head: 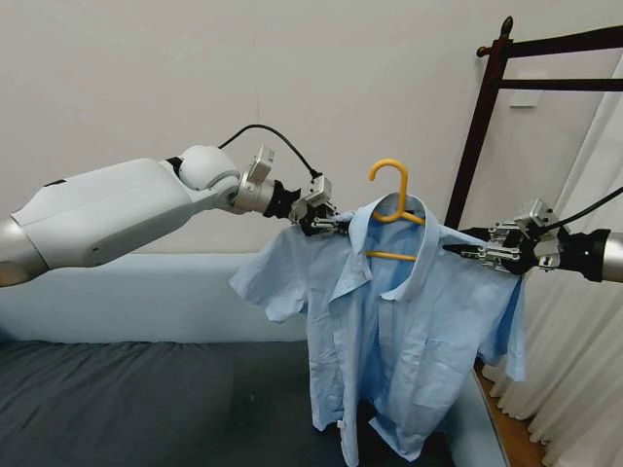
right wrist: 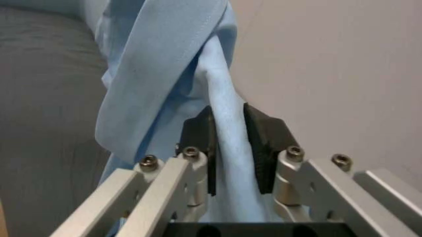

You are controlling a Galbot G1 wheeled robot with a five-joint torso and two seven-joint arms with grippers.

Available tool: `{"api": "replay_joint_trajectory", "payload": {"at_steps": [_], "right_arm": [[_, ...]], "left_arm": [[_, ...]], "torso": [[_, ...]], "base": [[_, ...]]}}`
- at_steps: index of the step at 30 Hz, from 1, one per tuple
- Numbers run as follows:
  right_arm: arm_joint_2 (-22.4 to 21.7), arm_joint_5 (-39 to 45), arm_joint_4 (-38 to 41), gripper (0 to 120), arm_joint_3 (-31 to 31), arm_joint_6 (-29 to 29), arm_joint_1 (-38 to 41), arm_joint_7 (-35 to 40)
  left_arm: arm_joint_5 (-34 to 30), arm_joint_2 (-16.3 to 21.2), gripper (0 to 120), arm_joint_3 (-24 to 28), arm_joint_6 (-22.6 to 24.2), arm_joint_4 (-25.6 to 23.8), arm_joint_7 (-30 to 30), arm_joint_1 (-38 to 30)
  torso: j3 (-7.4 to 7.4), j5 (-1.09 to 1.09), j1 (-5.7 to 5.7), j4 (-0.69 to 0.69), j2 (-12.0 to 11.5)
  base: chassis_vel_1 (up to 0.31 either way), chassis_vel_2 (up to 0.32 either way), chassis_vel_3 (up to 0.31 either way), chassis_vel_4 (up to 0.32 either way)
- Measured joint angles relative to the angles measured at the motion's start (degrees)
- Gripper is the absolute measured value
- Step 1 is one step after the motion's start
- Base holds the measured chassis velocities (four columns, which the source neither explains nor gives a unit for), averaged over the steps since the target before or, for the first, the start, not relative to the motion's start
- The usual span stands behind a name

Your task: Pick up the clothes from the sofa and hang them on the clothes hanger.

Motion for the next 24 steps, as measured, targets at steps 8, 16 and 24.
{"api": "replay_joint_trajectory", "payload": {"at_steps": [8,16,24], "right_arm": [[0.6,-0.1,0.4,8,-0.5,0.1,-0.4,0.4],[0.4,0.2,-0.1,8,-0.5,0.6,-0.5,0.7],[0.7,-0.5,-1.1,8,-0.6,1.5,-0.6,0.3]], "left_arm": [[1.4,0.4,1,-0.8,-0.3,-0.6,-0.5,0.8],[4.6,0.6,3,-2.3,-1.0,-1.9,-1.3,0.9],[6.3,0.0,32,-4.4,-1.6,-2.1,-2.7,0.8]], "torso": [[0.0,0.0,0.0,0.0,0.0],[0.0,0.0,0.0,0.01,0.0],[0.0,0.01,0.0,-0.01,0.0]], "base": [[0.0,0.0,0.0,0.0],[0.0,0.0,0.0,0.0],[0.0,0.0,0.0,0.0]]}}
